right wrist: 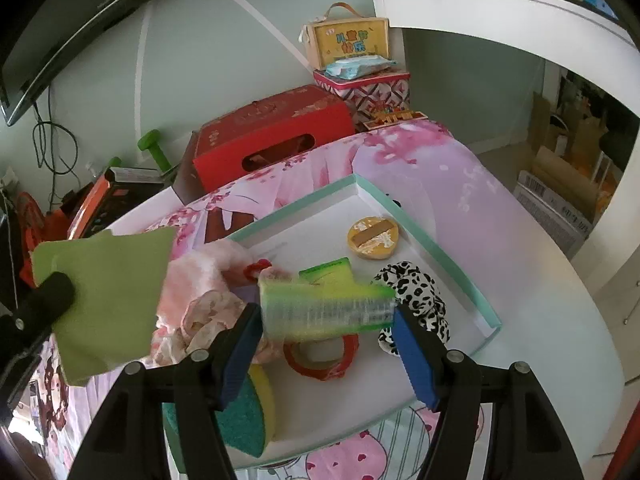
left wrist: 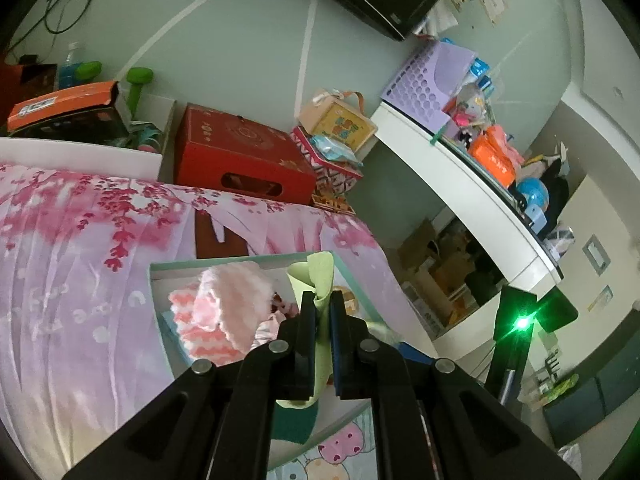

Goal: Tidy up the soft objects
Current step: 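Lower the tissue pack and lime cloth into the tray and open both tools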

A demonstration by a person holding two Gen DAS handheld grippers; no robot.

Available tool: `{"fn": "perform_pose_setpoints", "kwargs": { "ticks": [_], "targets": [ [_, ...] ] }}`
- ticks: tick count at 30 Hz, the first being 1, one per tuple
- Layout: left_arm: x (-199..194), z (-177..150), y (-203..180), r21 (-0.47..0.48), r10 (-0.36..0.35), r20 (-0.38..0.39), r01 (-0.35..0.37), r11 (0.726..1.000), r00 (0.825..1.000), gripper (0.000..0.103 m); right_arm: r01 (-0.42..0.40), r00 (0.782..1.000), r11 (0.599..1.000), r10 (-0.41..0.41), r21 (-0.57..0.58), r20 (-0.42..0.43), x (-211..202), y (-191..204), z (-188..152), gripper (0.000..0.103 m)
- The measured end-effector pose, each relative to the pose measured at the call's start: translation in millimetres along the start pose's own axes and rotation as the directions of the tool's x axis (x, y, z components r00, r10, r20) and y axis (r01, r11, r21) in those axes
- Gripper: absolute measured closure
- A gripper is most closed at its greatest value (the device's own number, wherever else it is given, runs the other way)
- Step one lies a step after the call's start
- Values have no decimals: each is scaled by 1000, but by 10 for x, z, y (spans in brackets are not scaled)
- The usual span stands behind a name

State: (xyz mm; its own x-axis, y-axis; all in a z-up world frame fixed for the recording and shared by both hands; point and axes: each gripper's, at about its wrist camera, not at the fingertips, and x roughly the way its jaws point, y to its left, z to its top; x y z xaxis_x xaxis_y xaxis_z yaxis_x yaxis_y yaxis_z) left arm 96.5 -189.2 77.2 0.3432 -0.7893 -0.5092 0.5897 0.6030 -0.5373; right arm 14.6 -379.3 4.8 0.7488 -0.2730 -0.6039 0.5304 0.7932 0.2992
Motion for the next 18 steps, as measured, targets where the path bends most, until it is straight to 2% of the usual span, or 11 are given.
{"fn": "perform_pose_setpoints", "kwargs": {
  "ticks": [4, 11, 15, 18],
  "targets": [
    [146, -46, 54, -15, -28, -14, 28, 1000, 1000, 97, -8, 1000, 1000, 8, 2, -5, 35, -13, 8, 34],
    [463, -201, 302, -69, 72, -124, -81, 994, 990, 97, -1, 999, 1000, 0, -15, -37, 129, 3, -16, 34],
    [535, -260, 369, -73, 116, -158, -129, 989, 981, 97, 10, 998, 1000, -12, -29, -60, 173, 22, -36, 34],
    [537, -288, 410, -87, 123, -171, -139, 986, 978, 96, 20, 997, 999, -23, -41, -73, 191, 41, -54, 34]
  ]
}}
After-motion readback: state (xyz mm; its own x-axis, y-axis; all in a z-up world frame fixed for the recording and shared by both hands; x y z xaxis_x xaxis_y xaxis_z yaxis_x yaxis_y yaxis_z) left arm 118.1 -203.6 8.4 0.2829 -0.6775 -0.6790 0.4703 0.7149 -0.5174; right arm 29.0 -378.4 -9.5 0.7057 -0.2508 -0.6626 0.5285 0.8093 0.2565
